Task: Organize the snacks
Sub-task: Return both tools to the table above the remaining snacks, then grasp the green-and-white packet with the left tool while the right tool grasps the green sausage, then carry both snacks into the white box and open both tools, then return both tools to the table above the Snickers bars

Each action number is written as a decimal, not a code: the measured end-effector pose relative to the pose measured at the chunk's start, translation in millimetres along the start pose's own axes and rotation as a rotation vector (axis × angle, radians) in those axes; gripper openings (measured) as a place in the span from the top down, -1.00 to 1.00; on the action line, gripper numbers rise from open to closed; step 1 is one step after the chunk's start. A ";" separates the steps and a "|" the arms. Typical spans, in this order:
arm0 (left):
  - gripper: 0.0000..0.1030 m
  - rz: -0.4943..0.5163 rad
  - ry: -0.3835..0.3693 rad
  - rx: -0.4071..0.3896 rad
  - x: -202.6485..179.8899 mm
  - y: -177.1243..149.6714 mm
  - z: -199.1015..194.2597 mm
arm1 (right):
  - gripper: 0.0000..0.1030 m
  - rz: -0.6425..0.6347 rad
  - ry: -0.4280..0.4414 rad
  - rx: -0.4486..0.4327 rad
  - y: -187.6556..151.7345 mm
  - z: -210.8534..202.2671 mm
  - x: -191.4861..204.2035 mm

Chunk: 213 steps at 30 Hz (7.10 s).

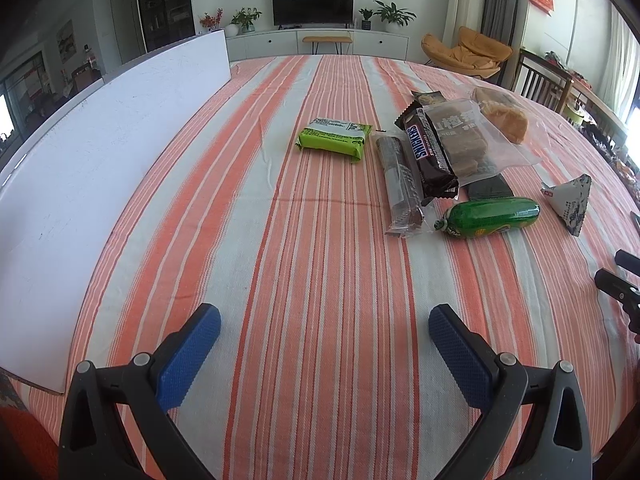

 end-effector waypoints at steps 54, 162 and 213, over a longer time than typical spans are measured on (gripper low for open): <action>-0.91 0.477 0.070 0.184 -11.3 188.0 79.6 | -0.80 -0.002 0.000 0.003 0.7 -0.5 1.2; -0.73 -0.400 0.178 -0.176 300.7 42.6 -146.1 | -0.21 -0.236 0.711 0.007 177.0 -149.0 361.0; -1.00 0.081 -0.029 0.010 -40.0 37.7 23.4 | -0.71 0.046 -0.023 -0.002 6.3 10.4 -17.4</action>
Point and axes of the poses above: each gripper's, at about its wrist camera, not at the fingertips, and z roughly the way its jaws point, x to its left, y to its top, the point moved 7 cm from there along z, roughly the way its jaws point, and after that the axes turned 15 degrees about x, right-handed, at the moved point
